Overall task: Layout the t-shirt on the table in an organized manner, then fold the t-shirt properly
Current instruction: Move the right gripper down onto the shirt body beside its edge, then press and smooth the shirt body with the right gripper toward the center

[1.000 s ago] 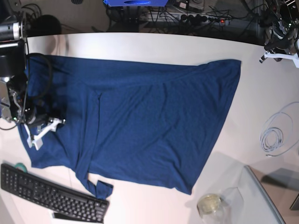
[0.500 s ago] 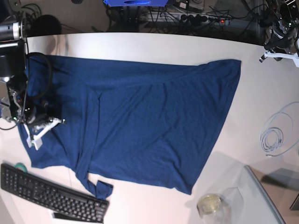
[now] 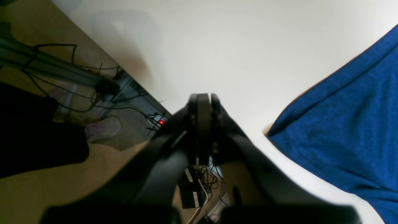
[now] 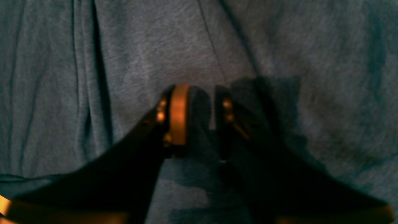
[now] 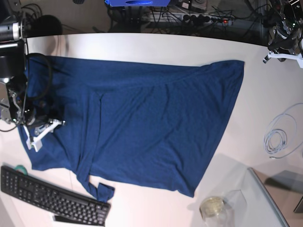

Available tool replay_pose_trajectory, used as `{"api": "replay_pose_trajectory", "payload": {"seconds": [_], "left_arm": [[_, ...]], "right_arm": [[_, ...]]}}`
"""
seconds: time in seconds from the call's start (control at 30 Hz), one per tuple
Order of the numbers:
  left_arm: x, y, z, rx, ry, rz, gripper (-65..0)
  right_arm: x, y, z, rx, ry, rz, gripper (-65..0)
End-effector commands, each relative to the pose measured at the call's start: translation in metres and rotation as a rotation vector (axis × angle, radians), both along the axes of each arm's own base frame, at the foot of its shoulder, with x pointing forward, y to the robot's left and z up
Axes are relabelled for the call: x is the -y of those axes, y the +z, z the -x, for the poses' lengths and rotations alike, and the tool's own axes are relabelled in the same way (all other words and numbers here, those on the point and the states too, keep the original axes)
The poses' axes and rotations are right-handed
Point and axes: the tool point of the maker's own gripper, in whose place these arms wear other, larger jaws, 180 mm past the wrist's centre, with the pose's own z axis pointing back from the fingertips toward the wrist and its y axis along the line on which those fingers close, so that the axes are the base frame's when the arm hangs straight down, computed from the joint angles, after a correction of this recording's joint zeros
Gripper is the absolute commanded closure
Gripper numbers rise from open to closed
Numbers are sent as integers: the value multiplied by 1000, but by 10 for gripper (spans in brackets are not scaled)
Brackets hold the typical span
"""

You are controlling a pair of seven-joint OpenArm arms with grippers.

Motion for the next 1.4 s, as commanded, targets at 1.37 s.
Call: {"api": "replay_pose_trajectory", "payload": {"seconds": [1.37], "left_arm": [[-11, -11, 11, -32, 30, -2, 0]], "right_arm": [[22, 34, 4, 120, 49, 178, -438]]}}
